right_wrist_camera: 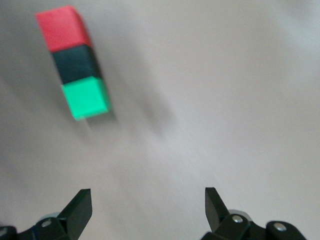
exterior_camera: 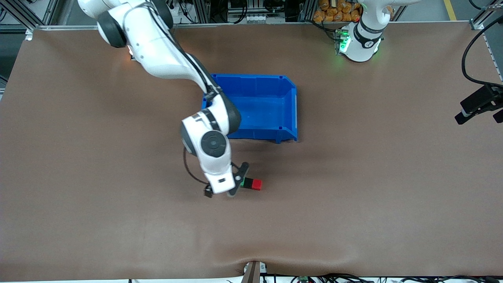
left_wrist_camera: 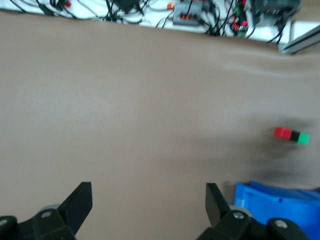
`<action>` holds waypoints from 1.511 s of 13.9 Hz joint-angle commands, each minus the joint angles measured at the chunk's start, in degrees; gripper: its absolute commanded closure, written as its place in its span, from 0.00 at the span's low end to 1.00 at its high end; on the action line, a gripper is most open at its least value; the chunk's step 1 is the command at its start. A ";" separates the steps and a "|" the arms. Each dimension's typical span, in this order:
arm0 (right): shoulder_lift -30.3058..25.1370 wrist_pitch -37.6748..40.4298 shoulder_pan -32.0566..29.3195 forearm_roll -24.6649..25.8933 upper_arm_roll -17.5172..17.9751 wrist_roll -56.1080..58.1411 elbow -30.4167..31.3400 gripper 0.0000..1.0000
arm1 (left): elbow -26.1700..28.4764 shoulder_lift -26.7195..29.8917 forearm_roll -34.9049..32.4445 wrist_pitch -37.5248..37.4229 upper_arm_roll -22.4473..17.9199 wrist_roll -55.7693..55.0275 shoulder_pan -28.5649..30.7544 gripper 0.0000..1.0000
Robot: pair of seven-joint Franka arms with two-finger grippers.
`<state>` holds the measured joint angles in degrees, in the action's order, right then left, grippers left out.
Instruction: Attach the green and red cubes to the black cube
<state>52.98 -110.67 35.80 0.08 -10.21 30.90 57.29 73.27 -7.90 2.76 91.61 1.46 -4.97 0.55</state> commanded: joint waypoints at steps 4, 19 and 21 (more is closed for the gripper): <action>-7.44 5.81 -8.97 -1.31 0.01 -3.57 1.59 0.00 | 8.89 4.02 -0.21 0.15 0.65 1.19 0.16 0.00; -32.48 10.74 -34.37 -3.85 0.10 -3.39 24.60 0.00 | 17.53 11.60 -1.09 1.12 1.18 2.15 1.21 0.00; -35.03 11.79 -36.23 -4.29 0.10 -3.48 26.19 0.00 | 17.35 11.24 -1.70 1.47 1.09 3.30 1.21 0.00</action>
<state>23.41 -98.18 1.22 -3.29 -11.23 28.09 77.37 89.38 2.67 2.66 92.28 2.30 -3.26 1.37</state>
